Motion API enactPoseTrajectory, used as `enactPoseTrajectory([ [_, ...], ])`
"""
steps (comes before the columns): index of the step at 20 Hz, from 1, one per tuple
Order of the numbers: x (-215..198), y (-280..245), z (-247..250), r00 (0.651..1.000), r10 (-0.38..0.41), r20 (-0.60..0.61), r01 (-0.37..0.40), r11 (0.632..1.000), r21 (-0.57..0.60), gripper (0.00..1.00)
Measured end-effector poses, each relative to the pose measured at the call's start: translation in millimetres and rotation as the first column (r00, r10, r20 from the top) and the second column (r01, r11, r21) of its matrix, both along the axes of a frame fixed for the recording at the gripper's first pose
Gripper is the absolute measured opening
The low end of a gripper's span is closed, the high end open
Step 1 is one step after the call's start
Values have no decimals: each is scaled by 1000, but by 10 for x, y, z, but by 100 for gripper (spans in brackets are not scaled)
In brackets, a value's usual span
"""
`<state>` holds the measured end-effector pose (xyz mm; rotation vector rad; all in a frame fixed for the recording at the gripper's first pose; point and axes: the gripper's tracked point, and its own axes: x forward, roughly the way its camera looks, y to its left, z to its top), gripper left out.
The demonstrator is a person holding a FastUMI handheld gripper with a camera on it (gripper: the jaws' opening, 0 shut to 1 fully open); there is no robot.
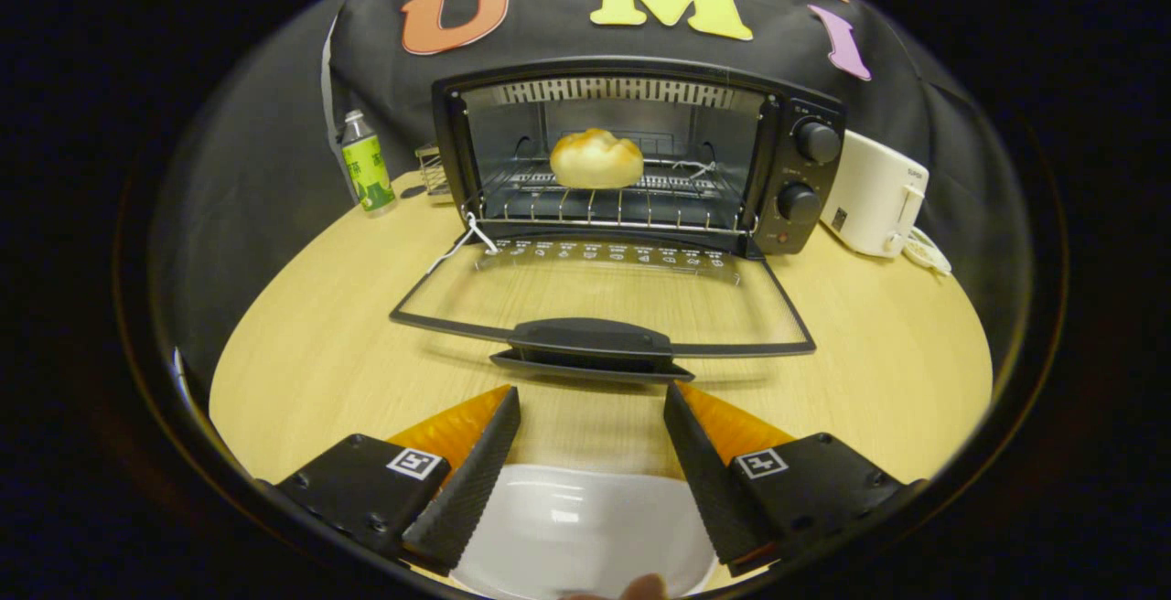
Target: Open the toaster oven, put the food inside, and close the toaster oven door.
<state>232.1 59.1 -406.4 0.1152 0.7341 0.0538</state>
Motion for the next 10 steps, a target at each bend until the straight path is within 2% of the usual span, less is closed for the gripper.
enactPoseTrajectory([
  [5,13,-4,136,1000,-12,29,12,1000,6,100],
  [10,138,-62,576,985,-19,170,30,998,-63,100],
])
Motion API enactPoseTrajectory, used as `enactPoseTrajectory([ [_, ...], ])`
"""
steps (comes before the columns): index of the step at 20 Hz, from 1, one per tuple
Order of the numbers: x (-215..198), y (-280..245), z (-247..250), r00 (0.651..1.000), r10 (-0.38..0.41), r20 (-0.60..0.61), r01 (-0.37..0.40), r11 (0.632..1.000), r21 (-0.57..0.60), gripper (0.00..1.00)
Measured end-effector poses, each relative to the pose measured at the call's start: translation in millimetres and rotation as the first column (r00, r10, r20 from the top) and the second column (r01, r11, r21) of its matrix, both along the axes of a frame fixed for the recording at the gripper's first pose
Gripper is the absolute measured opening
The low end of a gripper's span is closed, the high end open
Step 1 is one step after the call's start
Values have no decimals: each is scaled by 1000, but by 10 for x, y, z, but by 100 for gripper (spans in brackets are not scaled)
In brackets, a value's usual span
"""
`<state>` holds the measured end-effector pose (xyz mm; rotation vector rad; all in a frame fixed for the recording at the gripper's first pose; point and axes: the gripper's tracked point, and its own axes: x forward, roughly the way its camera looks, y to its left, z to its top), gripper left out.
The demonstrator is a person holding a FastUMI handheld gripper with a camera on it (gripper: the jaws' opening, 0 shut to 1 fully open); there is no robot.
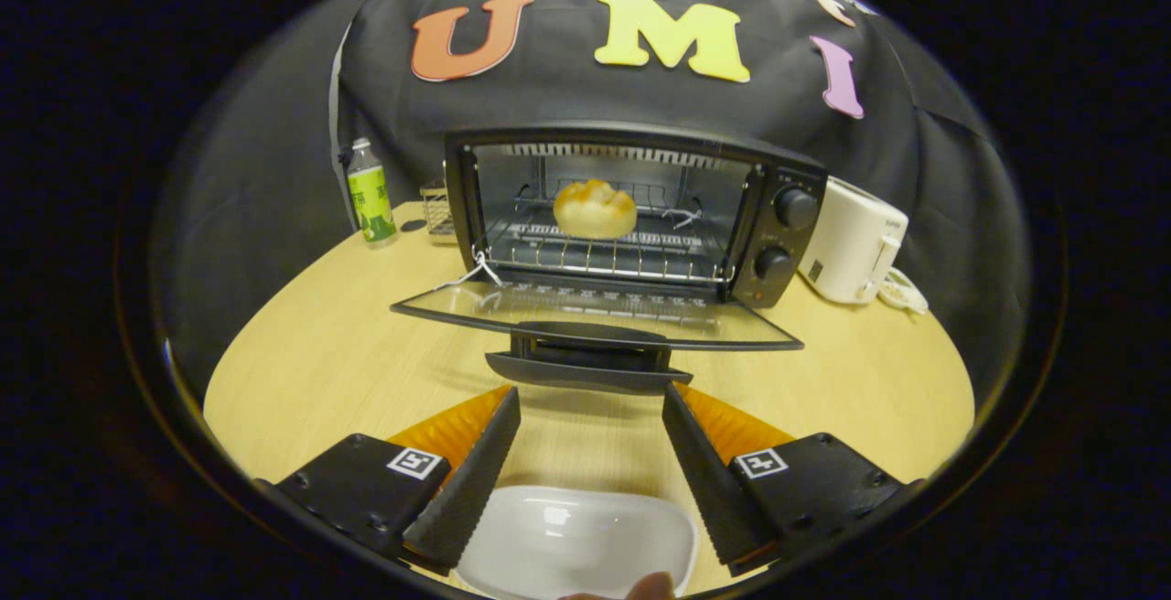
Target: Open the toaster oven, put the food inside, and close the toaster oven door.
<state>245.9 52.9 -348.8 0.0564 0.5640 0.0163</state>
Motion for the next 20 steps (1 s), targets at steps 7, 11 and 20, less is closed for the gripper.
enactPoseTrajectory([
  [7,239,-27,418,990,-19,141,18,1000,10,100],
  [11,389,-100,628,980,-44,195,34,998,52,100],
  [20,177,-72,1066,961,-34,276,3,994,113,100],
])
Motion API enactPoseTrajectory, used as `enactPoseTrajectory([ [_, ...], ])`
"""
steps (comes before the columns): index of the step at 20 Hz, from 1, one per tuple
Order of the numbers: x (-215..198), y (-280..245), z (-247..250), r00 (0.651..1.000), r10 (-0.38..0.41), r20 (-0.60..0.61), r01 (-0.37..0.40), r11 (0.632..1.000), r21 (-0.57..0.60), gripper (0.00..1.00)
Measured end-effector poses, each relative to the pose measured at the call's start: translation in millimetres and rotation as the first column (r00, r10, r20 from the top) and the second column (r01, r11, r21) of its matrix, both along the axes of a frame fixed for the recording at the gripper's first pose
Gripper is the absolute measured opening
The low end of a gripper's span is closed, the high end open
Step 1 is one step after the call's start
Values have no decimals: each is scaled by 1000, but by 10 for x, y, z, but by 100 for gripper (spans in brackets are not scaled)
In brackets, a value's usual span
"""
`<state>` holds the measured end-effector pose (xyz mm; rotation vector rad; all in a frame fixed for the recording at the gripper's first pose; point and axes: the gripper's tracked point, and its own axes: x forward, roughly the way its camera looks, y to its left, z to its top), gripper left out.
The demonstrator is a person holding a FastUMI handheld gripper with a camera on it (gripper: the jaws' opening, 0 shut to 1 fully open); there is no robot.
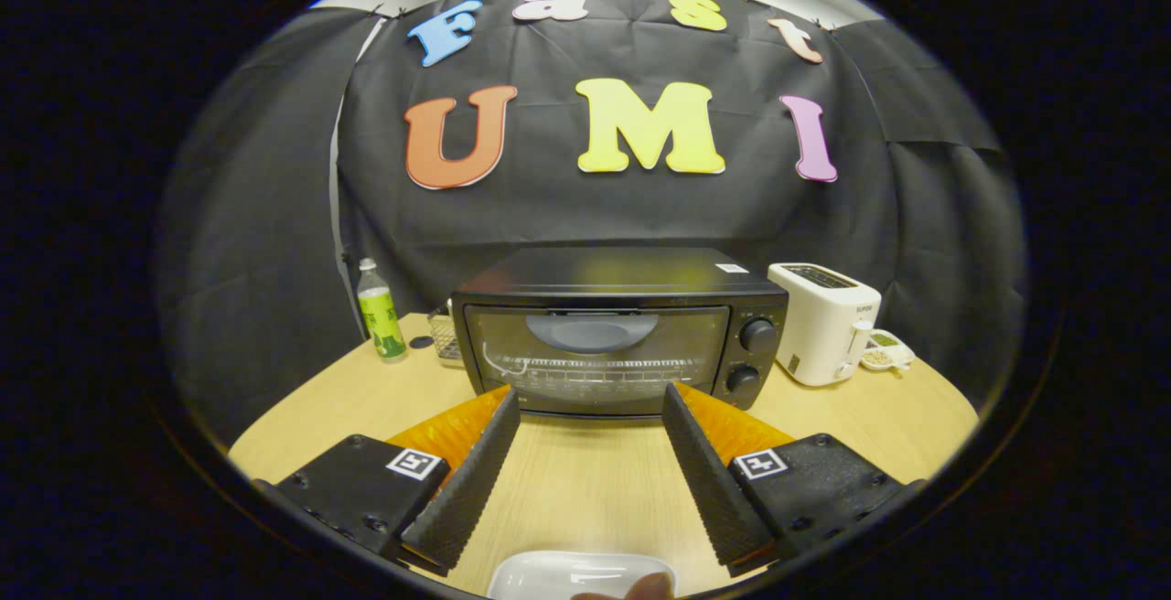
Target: Open the toaster oven, put the food inside, and close the toaster oven door.
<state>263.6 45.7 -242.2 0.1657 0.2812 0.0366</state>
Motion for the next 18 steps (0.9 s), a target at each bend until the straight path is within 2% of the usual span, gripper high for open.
enactPoseTrajectory([
  [3,-126,-154,260,998,-29,62,30,1000,-11,100],
  [6,-303,-151,513,995,-20,94,25,998,-56,100],
  [10,-560,-206,1042,989,2,146,2,1000,-29,100],
  [15,-1189,-469,1609,980,20,197,8,991,-136,100],
  [18,-1680,-465,1822,976,35,216,-12,994,-110,100],
])
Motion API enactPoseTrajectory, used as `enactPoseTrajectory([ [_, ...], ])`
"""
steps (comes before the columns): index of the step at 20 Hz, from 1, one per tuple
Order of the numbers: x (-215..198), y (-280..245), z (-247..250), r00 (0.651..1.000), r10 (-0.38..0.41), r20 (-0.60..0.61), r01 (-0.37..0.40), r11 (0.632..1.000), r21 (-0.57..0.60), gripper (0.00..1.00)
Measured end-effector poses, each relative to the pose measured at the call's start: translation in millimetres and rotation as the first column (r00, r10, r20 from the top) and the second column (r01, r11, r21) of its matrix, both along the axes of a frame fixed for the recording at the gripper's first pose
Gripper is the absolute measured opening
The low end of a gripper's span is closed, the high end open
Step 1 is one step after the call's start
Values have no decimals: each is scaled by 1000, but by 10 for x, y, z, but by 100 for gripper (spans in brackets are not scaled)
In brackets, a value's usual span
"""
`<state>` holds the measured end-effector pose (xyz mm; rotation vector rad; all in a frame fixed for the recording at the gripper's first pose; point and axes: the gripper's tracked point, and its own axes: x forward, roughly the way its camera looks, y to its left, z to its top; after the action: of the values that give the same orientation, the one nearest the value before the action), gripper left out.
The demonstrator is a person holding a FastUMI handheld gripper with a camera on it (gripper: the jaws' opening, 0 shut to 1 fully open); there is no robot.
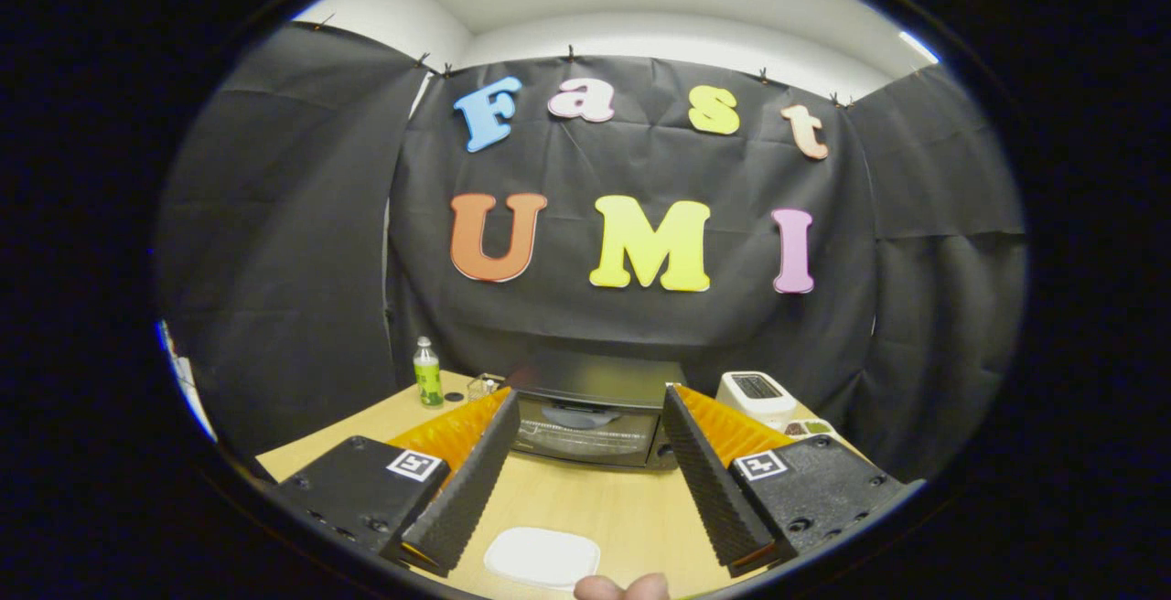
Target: Open the toaster oven, put the food inside, and close the toaster oven door.
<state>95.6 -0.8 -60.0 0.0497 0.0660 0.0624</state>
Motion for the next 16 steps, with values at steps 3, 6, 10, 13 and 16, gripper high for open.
enactPoseTrajectory([
  [3,-417,-71,160,1000,-17,17,18,998,-57,100],
  [6,-786,17,238,999,-18,38,20,998,-56,100],
  [10,-1066,28,85,999,-27,18,27,1000,14,100],
  [13,-1157,-59,-26,999,-48,-2,48,997,60,100],
  [16,-1190,-99,-89,998,-63,-14,64,994,84,100],
])
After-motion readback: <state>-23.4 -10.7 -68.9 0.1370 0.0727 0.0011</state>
